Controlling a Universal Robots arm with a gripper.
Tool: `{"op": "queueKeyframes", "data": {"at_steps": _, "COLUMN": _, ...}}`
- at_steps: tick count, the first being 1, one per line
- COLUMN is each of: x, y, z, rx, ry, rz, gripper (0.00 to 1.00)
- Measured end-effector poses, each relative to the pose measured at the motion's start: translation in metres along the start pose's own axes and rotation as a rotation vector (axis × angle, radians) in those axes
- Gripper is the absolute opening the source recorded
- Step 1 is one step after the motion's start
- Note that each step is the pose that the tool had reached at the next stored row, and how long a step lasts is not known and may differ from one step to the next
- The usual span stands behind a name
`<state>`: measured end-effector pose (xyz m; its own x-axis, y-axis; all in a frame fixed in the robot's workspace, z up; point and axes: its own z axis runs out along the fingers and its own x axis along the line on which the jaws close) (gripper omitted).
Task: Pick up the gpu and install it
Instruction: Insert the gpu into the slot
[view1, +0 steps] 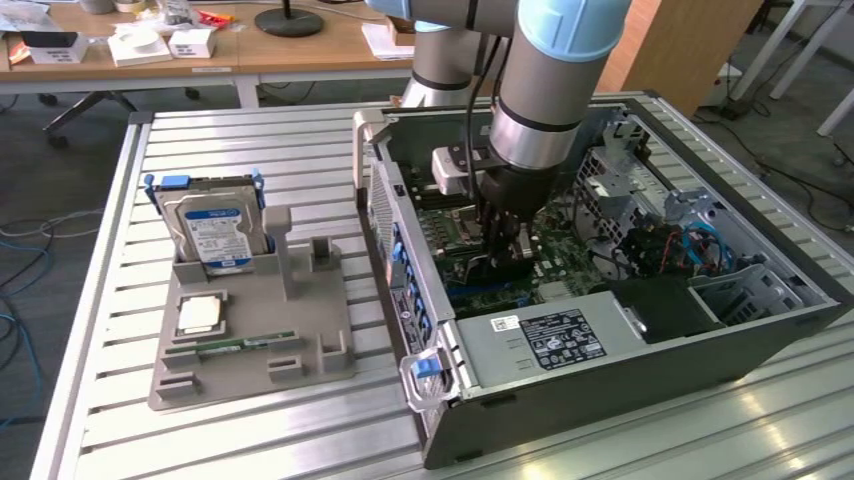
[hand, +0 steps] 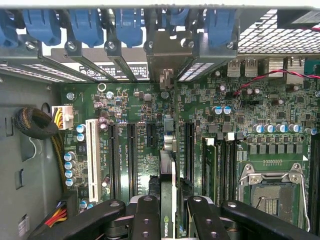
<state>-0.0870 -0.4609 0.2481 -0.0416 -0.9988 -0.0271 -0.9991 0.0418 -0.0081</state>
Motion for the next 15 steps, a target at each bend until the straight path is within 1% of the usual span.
{"op": "queueKeyframes", "data": {"at_steps": 15, "x": 0.0, "y": 0.0, "z": 0.001, "rx": 0.0, "ry": -0.0003, "rz": 0.0, "gripper": 0.26}}
